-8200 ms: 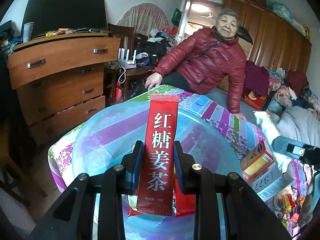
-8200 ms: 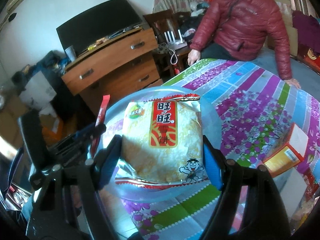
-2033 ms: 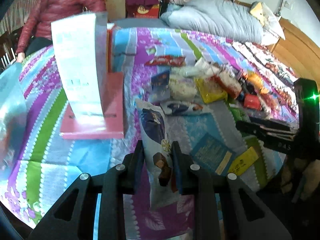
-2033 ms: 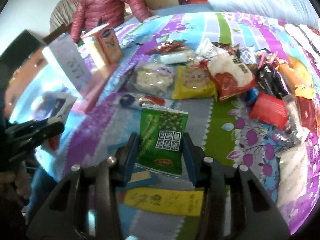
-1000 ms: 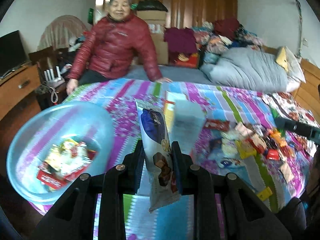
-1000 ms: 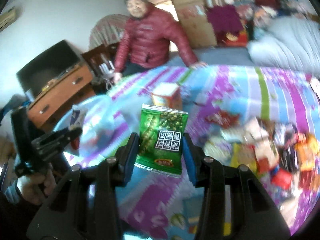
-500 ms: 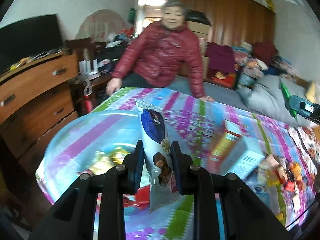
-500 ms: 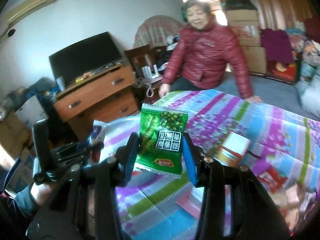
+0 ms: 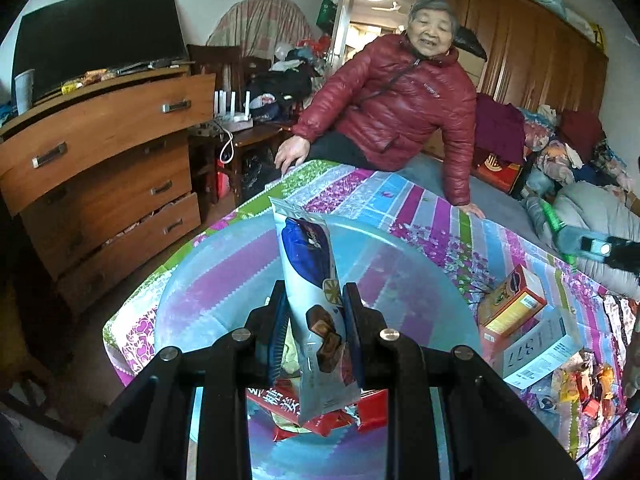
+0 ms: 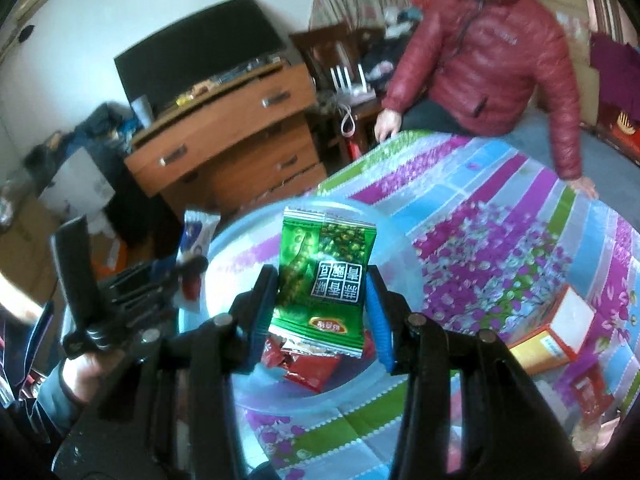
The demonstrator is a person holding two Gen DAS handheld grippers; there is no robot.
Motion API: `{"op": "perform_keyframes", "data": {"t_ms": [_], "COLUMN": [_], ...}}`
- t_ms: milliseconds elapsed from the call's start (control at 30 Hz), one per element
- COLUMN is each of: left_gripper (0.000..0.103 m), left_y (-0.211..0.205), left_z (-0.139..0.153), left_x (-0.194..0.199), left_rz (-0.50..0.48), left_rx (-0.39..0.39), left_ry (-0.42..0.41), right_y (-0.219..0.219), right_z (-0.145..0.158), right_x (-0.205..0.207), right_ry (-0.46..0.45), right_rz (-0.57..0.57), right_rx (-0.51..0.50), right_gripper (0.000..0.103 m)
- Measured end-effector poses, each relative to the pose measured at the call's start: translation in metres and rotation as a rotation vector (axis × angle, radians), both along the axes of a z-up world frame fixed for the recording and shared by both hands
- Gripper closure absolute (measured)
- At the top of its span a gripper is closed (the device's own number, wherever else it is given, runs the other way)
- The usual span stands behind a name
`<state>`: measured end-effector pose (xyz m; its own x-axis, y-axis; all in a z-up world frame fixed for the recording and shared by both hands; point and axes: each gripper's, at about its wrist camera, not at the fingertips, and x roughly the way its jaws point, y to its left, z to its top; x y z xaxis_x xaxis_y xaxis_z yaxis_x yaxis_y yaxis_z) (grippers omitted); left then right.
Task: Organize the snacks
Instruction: 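Carry both held packets over the clear basin, then hold both packets over the basin, then open both tools to drop them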
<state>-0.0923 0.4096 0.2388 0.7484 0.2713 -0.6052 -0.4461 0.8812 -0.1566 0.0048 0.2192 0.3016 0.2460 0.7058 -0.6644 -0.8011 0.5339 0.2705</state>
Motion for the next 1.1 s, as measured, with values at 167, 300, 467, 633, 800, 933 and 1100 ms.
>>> {"op": "perform_keyframes", "data": {"t_ms": [167,300,467,633,800,933,1100], "left_gripper": [0.076,0.076,0.076,0.076,0.076,0.076,0.076], "left_y": [0.005,0.005,0.005,0.008,0.009,0.009,0.01], "left_z": [-0.008,-0.011,-0.01,-0.009,-0.009,-0.009,-0.009], "left_x": [0.009,0.012,0.012,0.014,0.014,0.015,0.015], "left_rz": [-0.014,-0.02,-0.023,-0.02,-0.021,-0.02,-0.02], "left_rx": [-0.013,-0.02,-0.021,-0.02,-0.021,-0.021,-0.02], "left_ry": [0.032,0.041,0.037,0.035,0.038,0.037,0.039], "right_y": [0.01,0.018,0.025,0.029,0.032,0.032,0.033], "right_z": [-0.006,-0.01,-0.009,-0.007,-0.009,-0.009,-0.009], "right_x": [0.004,-0.001,-0.003,-0.004,-0.004,-0.005,-0.005], "right_ry": [0.028,0.026,0.018,0.012,0.009,0.009,0.01], "right_rz": [0.004,0.017,0.03,0.037,0.041,0.043,0.043], "right_rx": [-0.008,-0.02,-0.026,-0.027,-0.032,-0.033,-0.031], "right_gripper": [0.059,0.059,0.059,0.059,0.059,0.059,0.059]}}
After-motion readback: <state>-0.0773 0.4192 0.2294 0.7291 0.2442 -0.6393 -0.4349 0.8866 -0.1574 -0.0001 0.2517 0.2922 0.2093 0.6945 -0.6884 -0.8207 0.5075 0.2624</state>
